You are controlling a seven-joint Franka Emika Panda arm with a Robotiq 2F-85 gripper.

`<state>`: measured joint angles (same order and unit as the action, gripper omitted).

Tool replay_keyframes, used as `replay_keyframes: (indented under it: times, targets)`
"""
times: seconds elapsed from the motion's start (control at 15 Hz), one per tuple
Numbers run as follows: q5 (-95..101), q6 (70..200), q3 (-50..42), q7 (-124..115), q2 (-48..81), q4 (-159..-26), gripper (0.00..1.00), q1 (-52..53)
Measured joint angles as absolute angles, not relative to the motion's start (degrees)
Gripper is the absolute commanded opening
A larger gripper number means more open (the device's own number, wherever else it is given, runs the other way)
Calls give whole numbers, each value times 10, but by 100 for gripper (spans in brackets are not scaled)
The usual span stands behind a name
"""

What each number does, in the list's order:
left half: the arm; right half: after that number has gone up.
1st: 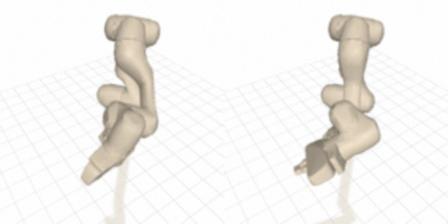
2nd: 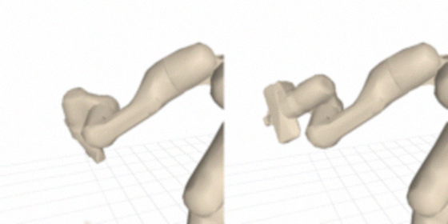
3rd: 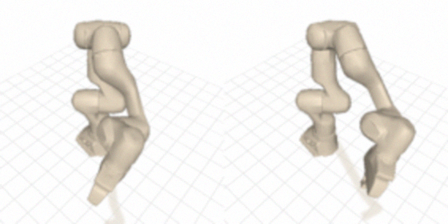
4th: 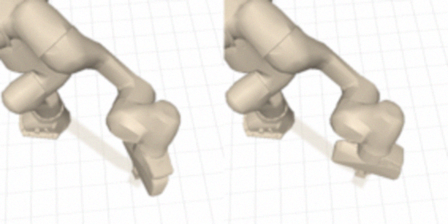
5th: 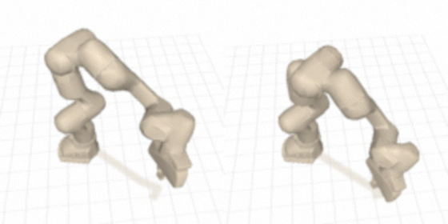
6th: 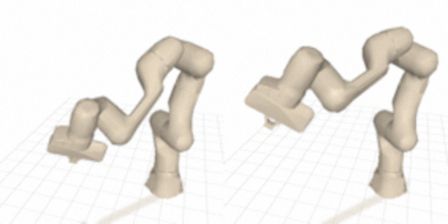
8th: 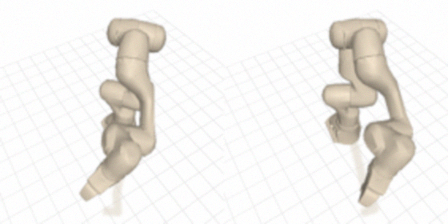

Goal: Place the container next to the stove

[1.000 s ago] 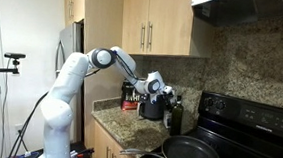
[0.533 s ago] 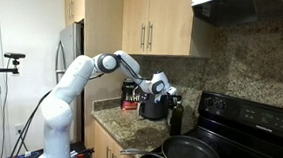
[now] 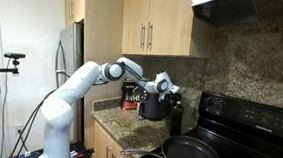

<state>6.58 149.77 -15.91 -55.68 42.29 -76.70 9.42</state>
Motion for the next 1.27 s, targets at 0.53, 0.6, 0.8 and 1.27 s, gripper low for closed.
replay_keyframes:
  times: [0.53,0.6,0.8,1.27]
  targets:
    - [107,1332,-184,-598,492,-636,88,94]
    - [108,1309,-183,-598,495,-625,95,93]
    - [114,1272,-183,-596,491,-602,100,91]
    - [107,1213,-145,-516,406,-616,100,73]
